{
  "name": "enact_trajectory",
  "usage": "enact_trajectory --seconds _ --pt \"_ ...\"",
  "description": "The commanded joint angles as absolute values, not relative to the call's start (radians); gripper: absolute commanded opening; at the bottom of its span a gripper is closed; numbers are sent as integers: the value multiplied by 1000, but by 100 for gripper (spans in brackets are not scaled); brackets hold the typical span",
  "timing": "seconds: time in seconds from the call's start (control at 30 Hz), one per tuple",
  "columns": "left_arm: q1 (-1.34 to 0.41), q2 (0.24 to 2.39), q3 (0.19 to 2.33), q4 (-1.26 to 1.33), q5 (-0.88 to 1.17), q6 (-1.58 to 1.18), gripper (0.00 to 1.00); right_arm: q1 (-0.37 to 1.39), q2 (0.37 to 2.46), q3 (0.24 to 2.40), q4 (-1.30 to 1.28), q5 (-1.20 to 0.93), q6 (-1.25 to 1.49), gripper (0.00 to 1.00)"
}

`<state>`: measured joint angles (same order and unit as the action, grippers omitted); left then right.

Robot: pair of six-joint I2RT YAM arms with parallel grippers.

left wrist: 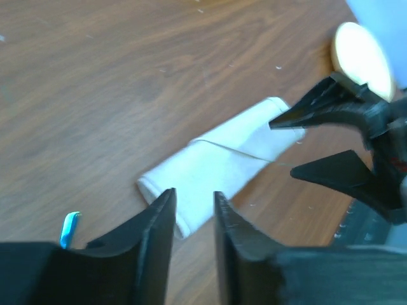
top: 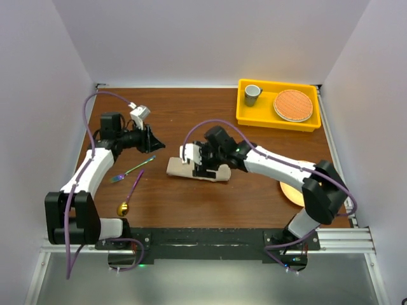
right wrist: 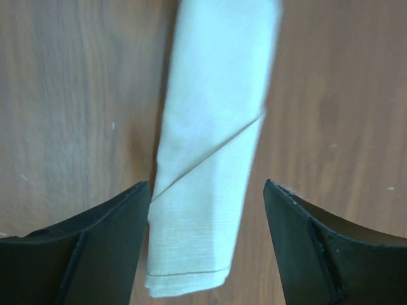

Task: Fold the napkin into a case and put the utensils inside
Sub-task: Smooth out the smaller rectangle-folded napkin at the center of the board.

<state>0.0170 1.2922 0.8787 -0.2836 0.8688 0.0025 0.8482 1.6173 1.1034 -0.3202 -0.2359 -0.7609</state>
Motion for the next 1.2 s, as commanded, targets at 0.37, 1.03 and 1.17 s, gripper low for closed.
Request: enact_trajectory --seconds 0.37,1.03,1.17 --pt "-183 1733 890 -43 1100 -244 0 529 1710 1258 -700 -695 -176 46" --pt "-150 2100 1046 -449 980 161 0 468 1938 1140 -603 -695 -51 39" --pt "-152 2086 1170 -526 914 259 11 526 1846 1140 -618 -698 -116 39"
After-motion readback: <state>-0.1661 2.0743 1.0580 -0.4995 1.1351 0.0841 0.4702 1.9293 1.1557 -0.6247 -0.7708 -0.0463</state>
